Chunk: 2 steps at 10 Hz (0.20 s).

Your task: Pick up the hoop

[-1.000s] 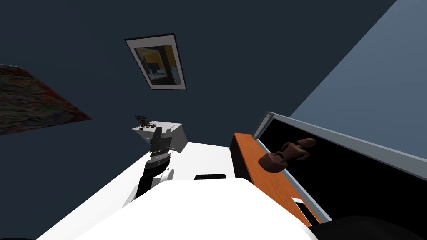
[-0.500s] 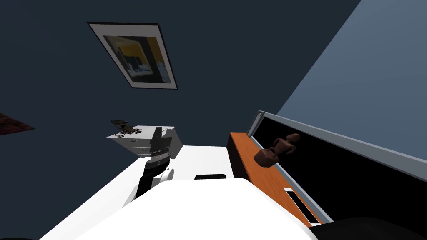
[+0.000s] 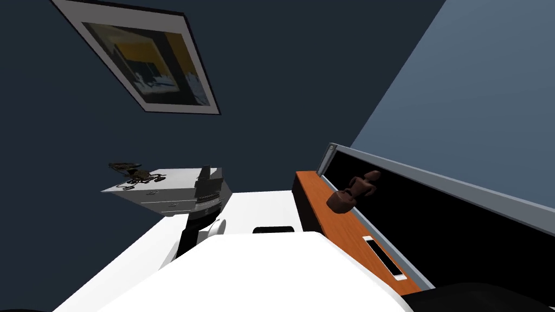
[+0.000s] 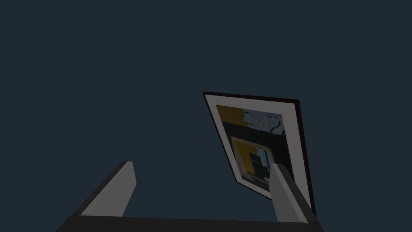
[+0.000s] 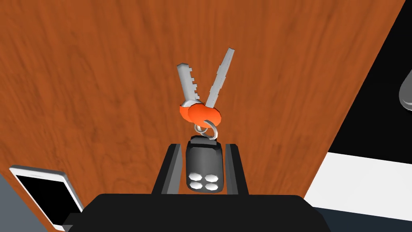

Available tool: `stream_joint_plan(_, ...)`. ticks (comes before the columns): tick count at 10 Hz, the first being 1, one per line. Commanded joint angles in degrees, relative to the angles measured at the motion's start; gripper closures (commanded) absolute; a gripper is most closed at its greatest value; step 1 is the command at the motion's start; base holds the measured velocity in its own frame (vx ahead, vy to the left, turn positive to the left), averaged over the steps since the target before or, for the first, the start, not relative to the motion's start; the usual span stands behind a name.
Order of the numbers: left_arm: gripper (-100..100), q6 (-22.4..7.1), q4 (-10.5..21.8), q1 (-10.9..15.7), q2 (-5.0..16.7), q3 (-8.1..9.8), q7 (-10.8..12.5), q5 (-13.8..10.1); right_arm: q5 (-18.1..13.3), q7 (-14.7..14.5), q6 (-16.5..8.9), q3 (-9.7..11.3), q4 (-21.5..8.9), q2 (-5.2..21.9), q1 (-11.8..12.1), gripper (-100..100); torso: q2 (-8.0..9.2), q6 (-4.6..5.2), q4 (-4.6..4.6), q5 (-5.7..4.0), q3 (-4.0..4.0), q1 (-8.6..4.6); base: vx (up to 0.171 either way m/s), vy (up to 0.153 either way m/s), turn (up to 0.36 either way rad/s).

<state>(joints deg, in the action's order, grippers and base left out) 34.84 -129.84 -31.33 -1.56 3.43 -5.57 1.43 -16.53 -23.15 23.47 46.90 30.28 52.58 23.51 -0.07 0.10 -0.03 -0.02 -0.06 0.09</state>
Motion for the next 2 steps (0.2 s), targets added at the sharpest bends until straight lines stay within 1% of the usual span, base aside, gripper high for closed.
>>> stream_joint_plan(1, 0, 0.00, 0.00, 0.00, 0.00, 0.00, 0.00, 0.00, 0.00, 0.00, 0.00, 0.00, 0.00, 0.00, 0.00, 100, 0.00, 0.00, 0.00, 0.00, 0.00, 0.00, 0.015, 0.006, -0.005)
stream_joint_plan(2, 0, 0.00, 0.00, 0.00, 0.00, 0.00, 0.00, 0.00, 0.04, 0.02, -0.13, 0.07, 0.20, 0.08, 0.05, 0, 0.09, -0.01, 0.02, -0.01, 0.05, -0.05, 0.000, 0.000, 0.000)
